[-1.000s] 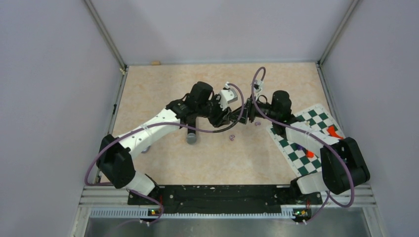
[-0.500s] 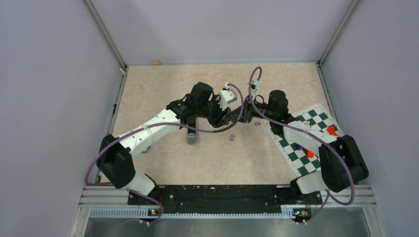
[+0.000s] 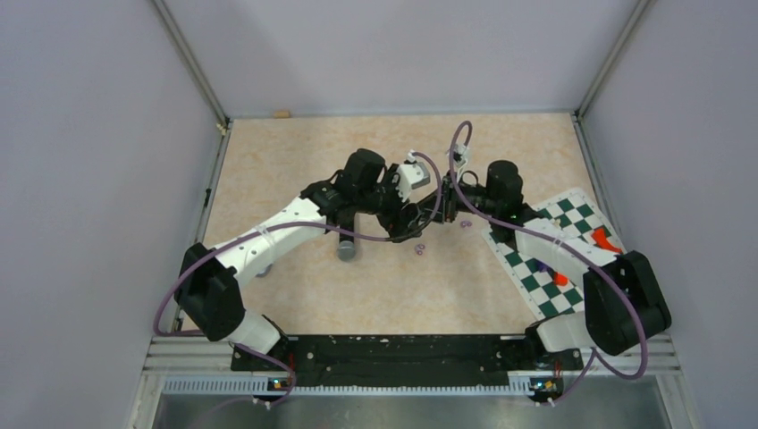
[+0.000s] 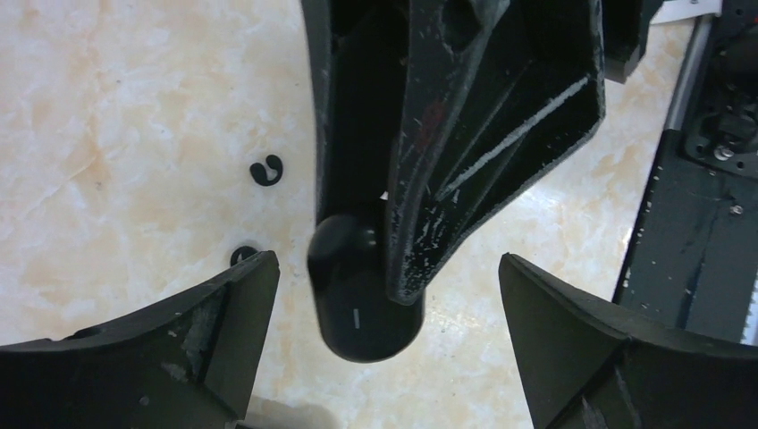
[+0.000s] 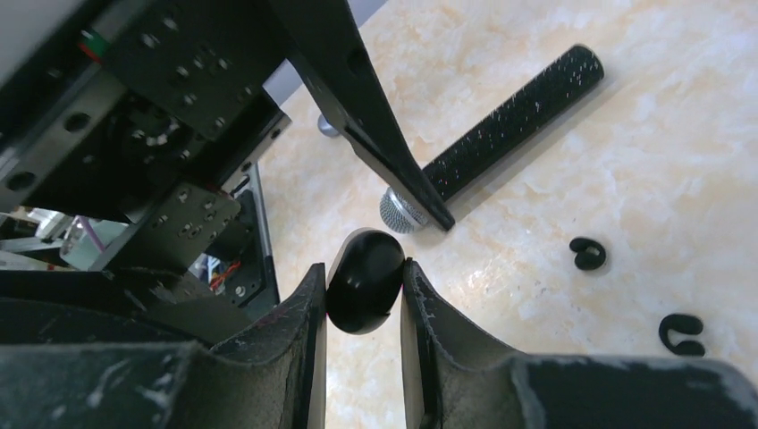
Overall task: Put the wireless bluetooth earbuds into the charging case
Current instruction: Pass from the left arm to the right, then pass from the right arm to the left
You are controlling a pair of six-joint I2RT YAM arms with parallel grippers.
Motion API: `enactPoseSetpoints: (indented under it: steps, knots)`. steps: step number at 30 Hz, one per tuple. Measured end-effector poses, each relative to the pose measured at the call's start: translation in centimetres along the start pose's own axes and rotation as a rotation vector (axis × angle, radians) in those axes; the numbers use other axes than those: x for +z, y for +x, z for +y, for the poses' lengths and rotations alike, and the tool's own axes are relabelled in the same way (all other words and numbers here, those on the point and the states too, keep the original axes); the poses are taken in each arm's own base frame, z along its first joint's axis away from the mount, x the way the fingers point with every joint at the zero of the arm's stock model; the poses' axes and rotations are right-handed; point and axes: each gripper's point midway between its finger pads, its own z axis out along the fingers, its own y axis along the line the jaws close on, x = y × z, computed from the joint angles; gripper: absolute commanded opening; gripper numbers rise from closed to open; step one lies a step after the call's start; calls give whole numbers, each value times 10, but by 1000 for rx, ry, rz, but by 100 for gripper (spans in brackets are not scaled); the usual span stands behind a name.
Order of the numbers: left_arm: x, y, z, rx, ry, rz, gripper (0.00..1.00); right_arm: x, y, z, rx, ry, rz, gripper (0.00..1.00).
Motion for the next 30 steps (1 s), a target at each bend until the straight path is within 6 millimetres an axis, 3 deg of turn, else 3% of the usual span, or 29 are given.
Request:
enactPoseSetpoints:
  steps: [7,11,16,21,25,30]
  knots:
    - [-16,-4,-20,-24,169,-18,99,-17,-24,15,-118,-17,-36,0]
    - [-49,-24,-8,-66,242,-119,99,-36,-39,27,-198,-49,-67,0]
    - [-77,-36,0,-81,279,-181,98,-55,-50,59,-317,-133,-91,0]
    - [-88,-48,-19,-74,370,-177,94,-64,-45,78,-401,-205,-83,0]
    - [-90,-62,-21,-63,411,-194,90,-65,-39,77,-408,-221,-72,0]
    - [-81,-54,-23,-136,447,-202,90,-66,-39,67,-391,-177,-106,0]
